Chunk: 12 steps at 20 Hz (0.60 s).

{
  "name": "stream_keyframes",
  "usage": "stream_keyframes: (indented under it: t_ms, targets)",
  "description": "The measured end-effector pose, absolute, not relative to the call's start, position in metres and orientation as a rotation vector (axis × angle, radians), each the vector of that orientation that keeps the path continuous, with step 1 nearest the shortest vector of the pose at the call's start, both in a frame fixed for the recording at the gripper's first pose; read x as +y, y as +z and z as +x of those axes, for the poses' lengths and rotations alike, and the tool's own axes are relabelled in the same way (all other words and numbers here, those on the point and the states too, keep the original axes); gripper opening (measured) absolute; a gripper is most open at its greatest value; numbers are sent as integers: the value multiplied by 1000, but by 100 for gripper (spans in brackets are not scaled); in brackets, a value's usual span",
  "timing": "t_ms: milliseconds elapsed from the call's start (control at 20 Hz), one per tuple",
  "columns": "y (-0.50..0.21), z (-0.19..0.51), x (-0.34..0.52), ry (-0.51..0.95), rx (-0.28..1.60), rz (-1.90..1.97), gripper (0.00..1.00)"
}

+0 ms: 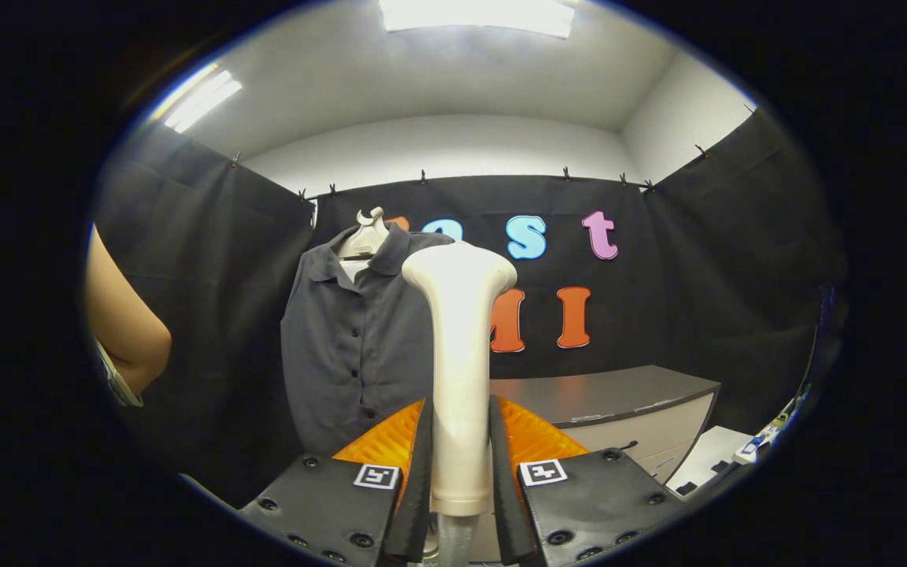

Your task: Iron the clothes twice with a garment steamer, once on the left side and once on the right side.

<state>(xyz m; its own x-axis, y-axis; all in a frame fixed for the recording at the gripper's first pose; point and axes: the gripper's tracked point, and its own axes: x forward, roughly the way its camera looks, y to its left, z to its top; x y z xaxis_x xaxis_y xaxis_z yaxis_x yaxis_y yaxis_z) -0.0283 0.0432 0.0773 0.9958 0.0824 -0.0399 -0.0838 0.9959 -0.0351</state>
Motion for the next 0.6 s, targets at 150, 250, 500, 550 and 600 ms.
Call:
stream_keyframes:
  t_ms: [150,250,500,550,600]
  targets:
    - [73,-28,38,85,44,-35,42]
    - [71,-29,37,89,49,-39,42]
    - [68,-29,38,105,53,-40,42]
    - [68,-28,39,108,51,-38,42]
    - [67,-27,39,111,50,-37,42]
